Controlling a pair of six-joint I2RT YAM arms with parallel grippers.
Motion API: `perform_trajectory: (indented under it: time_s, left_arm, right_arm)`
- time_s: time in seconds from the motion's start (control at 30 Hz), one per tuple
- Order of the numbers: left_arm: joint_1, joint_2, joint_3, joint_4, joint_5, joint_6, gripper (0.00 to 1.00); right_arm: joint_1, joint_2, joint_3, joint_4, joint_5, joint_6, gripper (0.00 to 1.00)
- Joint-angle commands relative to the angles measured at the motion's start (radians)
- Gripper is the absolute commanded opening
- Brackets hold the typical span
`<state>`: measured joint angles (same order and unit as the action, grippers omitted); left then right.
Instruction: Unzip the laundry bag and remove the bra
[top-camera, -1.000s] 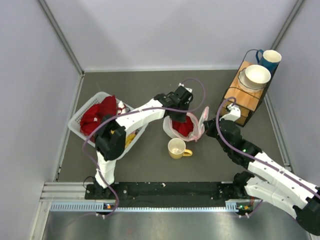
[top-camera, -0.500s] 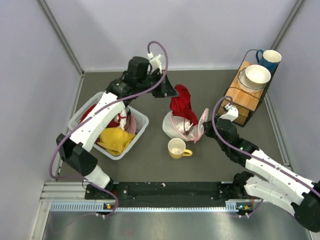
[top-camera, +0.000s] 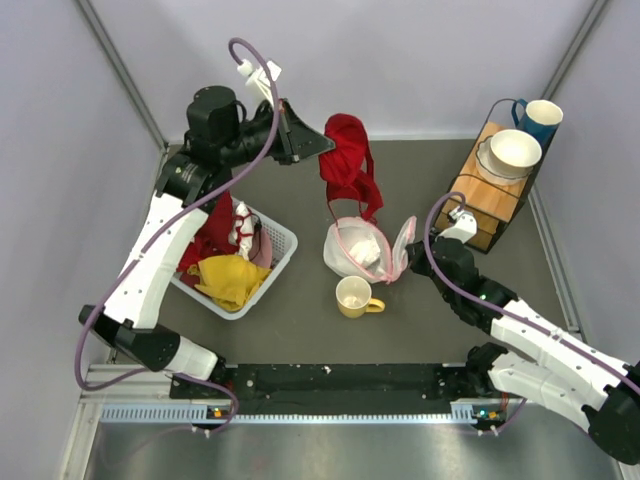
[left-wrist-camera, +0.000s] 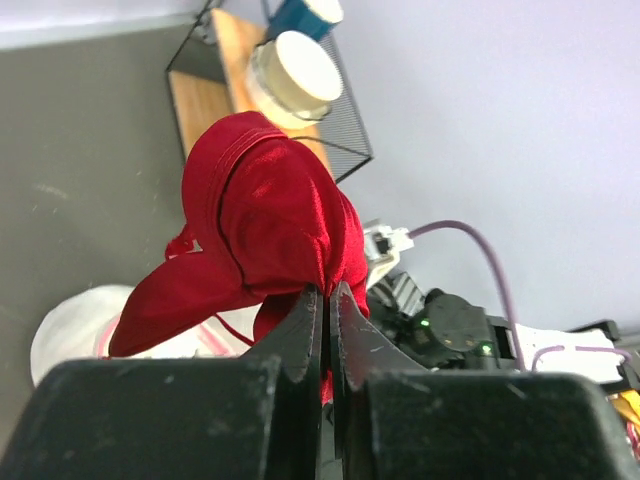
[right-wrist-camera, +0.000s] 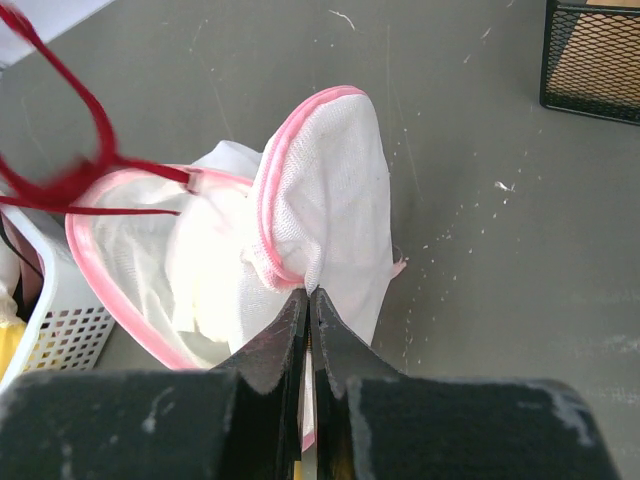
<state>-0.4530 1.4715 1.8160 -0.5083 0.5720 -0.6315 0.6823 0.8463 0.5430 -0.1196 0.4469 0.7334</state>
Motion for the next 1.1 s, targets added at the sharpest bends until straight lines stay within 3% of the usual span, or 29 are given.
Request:
perform_trajectory:
  time_s: [0.0,0.17,0.4,0.73,1.07]
  left_arm:
    - [-0.001,-0.019,0.04,0.099,0.069,-0.034,0.0]
    - [0.011,-0.048,0.054,0.028,-0.026,0.029,0.0]
    - [0.189,-0.135,0.08,-0.041,-0.15,0.045,0.0]
    - [0.266,-0.166,0.347,-0.203,-0.374,0.165,0.0]
    - [0.29,-0.183,0.511,-0.254,-0.464,0.222,0.0]
  right_arm:
    - [-0.012,-0.01,0.031,0.024,-0.008,-0.009,0.0]
    - [-0.012,-0.006,0.035,0.029,-0.017,-0.011,0.0]
    - [-0.012,0.005,0.044,0.037,-0.025,-0.031,0.0]
    - [-0.012,0.005,0.055,0.07,-0.056,-0.043,0.0]
    - [-0.012,0.02,0.037,0.112,-0.094,-0.026,0.0]
